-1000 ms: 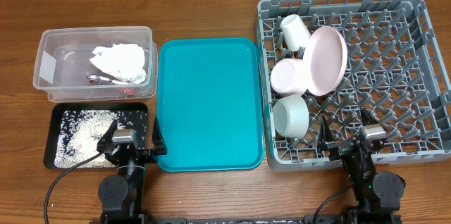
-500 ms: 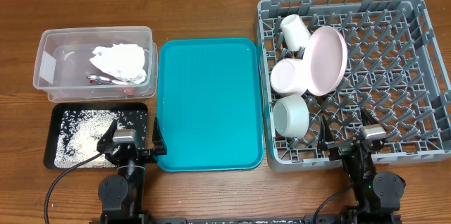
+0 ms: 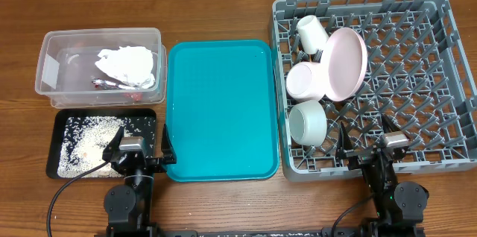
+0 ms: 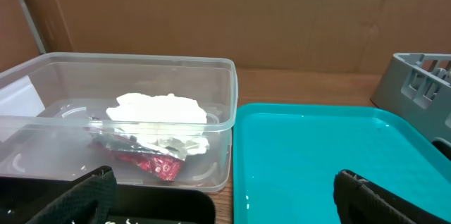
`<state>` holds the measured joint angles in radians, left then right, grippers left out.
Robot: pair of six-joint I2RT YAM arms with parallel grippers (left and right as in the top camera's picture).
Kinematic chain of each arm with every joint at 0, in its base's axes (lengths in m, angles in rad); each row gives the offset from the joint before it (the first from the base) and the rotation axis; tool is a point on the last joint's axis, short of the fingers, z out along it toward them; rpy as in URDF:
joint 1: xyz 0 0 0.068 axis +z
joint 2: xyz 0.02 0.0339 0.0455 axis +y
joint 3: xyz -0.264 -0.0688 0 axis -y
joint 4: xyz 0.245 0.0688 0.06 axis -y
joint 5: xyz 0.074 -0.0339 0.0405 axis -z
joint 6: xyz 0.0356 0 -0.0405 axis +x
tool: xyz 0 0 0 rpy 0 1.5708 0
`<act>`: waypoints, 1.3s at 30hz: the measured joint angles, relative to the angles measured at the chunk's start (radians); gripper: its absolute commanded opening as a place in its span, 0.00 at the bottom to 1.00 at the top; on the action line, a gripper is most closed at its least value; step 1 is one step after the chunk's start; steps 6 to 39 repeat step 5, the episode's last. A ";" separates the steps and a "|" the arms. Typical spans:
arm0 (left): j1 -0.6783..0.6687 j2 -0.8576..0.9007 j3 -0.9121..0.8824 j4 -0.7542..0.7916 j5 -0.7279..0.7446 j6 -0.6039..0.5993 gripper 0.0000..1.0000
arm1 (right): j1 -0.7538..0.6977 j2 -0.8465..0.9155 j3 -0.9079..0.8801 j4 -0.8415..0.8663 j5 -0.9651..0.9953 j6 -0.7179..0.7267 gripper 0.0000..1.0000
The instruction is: Sort waste into correct bins and load items into the dishwasher
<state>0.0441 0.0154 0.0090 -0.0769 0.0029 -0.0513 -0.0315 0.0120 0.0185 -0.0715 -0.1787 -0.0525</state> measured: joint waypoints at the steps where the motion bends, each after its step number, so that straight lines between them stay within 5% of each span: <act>1: 0.000 0.000 0.000 0.000 0.000 0.000 1.00 | 0.000 0.000 0.000 0.000 0.000 0.000 1.00; 39: 0.000 0.000 0.000 0.000 0.000 0.000 1.00 | 0.000 0.000 0.000 0.000 0.000 0.000 1.00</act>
